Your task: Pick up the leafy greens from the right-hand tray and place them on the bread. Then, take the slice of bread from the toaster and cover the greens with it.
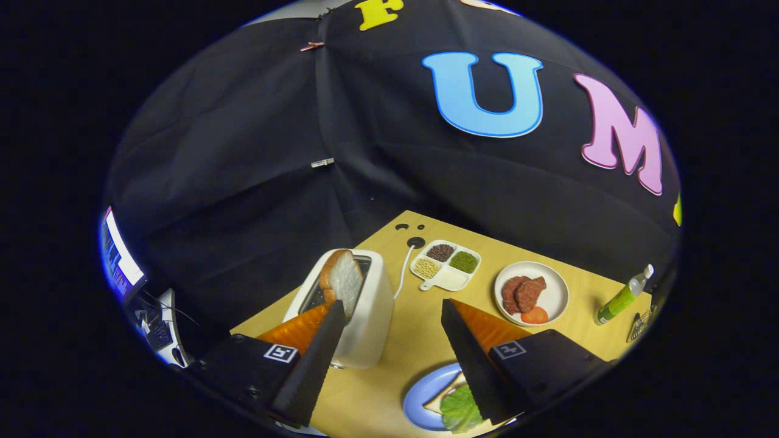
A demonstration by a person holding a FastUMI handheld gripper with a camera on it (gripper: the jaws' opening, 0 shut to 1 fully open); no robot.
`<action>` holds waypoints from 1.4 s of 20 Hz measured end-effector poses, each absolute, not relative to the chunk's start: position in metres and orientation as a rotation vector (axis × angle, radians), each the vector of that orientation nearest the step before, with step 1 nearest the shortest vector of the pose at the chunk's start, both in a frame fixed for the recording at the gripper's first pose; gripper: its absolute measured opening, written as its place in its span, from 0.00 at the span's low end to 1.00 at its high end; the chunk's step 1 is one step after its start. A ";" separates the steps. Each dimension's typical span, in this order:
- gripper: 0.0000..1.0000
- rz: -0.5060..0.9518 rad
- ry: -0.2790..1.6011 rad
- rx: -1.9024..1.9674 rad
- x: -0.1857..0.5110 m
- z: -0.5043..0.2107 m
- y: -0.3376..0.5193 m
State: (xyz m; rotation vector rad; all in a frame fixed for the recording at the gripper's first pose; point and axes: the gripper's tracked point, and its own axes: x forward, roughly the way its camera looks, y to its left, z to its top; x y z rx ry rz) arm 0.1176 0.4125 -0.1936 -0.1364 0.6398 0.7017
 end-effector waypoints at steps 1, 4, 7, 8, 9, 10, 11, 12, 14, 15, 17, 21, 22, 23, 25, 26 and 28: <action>0.99 0.693 0.643 -0.147 0.120 -0.198 0.423; 0.99 0.705 0.628 -0.209 0.125 -0.214 0.456; 0.99 0.740 0.626 -0.230 0.122 -0.229 0.487; 0.99 0.741 0.633 -0.234 0.123 -0.234 0.495; 1.00 0.738 0.640 -0.244 0.125 -0.239 0.499; 1.00 0.723 0.648 -0.255 0.129 -0.247 0.503; 1.00 0.709 0.661 -0.263 0.132 -0.254 0.504; 1.00 0.698 0.674 -0.267 0.134 -0.261 0.507; 1.00 0.679 0.689 -0.284 0.138 -0.271 0.511; 1.00 0.673 0.693 -0.292 0.138 -0.274 0.511; 0.81 0.671 0.704 -0.290 0.135 -0.277 0.516; 0.40 0.655 0.693 -0.309 0.135 -0.272 0.520; 0.32 0.643 0.688 -0.321 0.138 -0.274 0.517; 0.20 0.647 0.697 -0.324 0.137 -0.276 0.517; 0.17 0.649 0.717 -0.334 0.137 -0.281 0.516; 0.17 0.650 0.733 -0.328 0.135 -0.279 0.513; 0.15 0.658 0.747 -0.311 0.135 -0.277 0.512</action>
